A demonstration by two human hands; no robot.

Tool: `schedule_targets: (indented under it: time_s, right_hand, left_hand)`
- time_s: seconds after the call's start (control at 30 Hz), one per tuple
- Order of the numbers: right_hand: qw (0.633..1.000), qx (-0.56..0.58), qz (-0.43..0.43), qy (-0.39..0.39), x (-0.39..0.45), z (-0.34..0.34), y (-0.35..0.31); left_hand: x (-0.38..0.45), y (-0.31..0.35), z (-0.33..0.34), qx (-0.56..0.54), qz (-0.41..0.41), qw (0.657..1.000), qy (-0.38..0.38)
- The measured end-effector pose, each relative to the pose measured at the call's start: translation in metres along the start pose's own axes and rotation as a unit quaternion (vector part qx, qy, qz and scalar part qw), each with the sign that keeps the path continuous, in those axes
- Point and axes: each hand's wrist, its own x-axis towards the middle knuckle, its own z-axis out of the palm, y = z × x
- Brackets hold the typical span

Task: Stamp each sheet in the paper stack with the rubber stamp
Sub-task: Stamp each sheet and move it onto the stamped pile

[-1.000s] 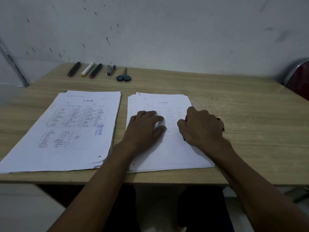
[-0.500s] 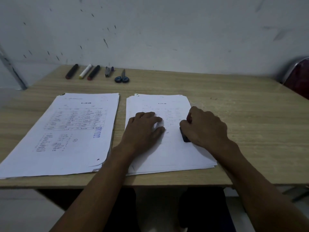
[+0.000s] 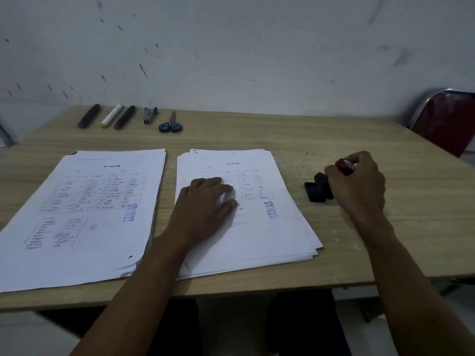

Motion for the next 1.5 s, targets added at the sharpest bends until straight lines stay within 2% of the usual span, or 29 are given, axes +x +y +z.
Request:
schedule_targets:
  time_s: [0.53, 0.7, 0.87, 1.1, 1.23, 1.37, 1.5]
  right_hand:
    - [0.995, -0.077, -0.031, -0.054, 0.000, 0.020, 0.001]
    - [0.995, -0.065, -0.020, -0.073, -0.004, 0.017, 0.001]
    - [0.997, -0.074, -0.017, -0.033, -0.031, 0.005, -0.002]
    - [0.969, -0.167, -0.065, -0.167, -0.069, 0.011, -0.004]
    - [0.959, -0.217, -0.077, -0.163, -0.080, 0.012, -0.008]
    - [0.967, -0.185, -0.083, -0.158, -0.083, 0.011, -0.009]
    - [0.981, -0.126, -0.083, -0.118, -0.083, 0.009, -0.010]
  left_hand:
    - [-0.001, 0.002, 0.001, -0.009, -0.001, 1.000, 0.007]
    - [0.000, 0.001, 0.000, -0.011, -0.003, 1.000, 0.001]
    - [-0.001, 0.002, -0.001, -0.011, -0.001, 1.000, 0.004]
    - [-0.001, 0.000, 0.000, -0.013, -0.001, 1.000, 0.007]
    - [-0.002, 0.001, -0.001, -0.011, -0.003, 1.000, 0.003]
    - [-0.002, 0.002, -0.002, -0.013, 0.002, 1.000, 0.005]
    - [-0.003, 0.007, -0.003, -0.015, 0.002, 1.000, 0.012]
